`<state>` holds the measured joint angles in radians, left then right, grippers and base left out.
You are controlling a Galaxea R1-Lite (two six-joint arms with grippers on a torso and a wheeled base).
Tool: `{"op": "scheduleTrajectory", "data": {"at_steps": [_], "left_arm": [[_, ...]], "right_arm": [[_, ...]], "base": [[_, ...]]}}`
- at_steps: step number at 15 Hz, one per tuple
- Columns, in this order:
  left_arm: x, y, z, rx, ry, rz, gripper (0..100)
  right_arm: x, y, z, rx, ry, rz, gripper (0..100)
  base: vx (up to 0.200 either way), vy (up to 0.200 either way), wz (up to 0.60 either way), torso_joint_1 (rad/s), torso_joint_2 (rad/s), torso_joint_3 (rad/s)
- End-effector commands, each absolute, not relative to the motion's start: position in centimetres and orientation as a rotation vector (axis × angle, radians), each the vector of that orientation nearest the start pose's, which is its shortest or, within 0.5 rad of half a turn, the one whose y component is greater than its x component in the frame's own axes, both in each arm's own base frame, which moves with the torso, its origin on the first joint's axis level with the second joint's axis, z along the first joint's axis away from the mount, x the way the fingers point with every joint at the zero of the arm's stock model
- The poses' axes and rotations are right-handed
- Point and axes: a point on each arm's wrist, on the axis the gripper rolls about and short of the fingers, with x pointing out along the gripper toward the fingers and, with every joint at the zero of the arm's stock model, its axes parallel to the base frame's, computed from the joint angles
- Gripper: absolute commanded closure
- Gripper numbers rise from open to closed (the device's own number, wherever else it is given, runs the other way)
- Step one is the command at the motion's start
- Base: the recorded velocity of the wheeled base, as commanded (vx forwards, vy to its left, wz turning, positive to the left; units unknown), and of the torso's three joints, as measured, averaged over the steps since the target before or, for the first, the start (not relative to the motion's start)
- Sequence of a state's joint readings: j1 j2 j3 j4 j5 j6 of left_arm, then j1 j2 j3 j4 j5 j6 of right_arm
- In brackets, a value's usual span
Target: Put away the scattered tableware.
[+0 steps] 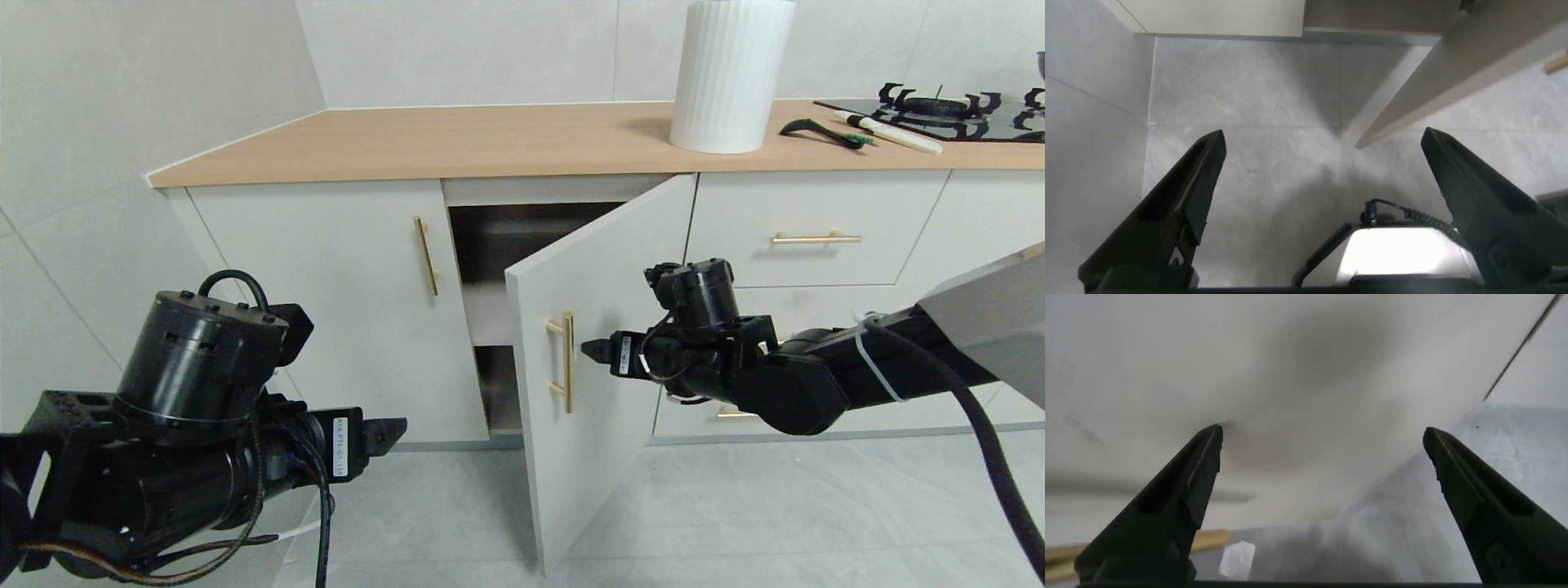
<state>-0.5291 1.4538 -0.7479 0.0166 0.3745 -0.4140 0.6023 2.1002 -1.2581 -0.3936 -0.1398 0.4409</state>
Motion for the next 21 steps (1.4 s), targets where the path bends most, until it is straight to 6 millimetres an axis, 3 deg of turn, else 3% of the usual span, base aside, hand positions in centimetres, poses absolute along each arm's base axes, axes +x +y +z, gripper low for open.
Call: {"op": "scheduleTrajectory", "data": {"at_steps": [1,5,13,21], "left_arm": [[19.7,-10.4,17.4,-0.081,0.668,-0.005,0],[19.9,-10.4,17.4,-0.085,0.667,0.000,0],[19.9,-10.4,17.4,-0.085,0.668,0.002,0],[19.9,-10.4,17.3,-0.084,0.669,0.002,0]], "right_arm": [[34.9,23.6,12.5,0.258,0.518,0.341,0],[35.1,23.7,12.7,0.291,0.487,0.345,0],[36.8,24.8,12.6,0.374,0.440,0.269,0],[40.1,25.9,12.3,0.449,0.323,0.117,0]], "base": [[0.200,0.000,0.00,-0.002,0.01,0.002],[0.200,0.000,0.00,-0.001,0.00,0.002],[0.000,0.000,0.00,0.000,0.00,0.000],[0.000,0.000,0.00,0.000,0.00,0.000]]}}
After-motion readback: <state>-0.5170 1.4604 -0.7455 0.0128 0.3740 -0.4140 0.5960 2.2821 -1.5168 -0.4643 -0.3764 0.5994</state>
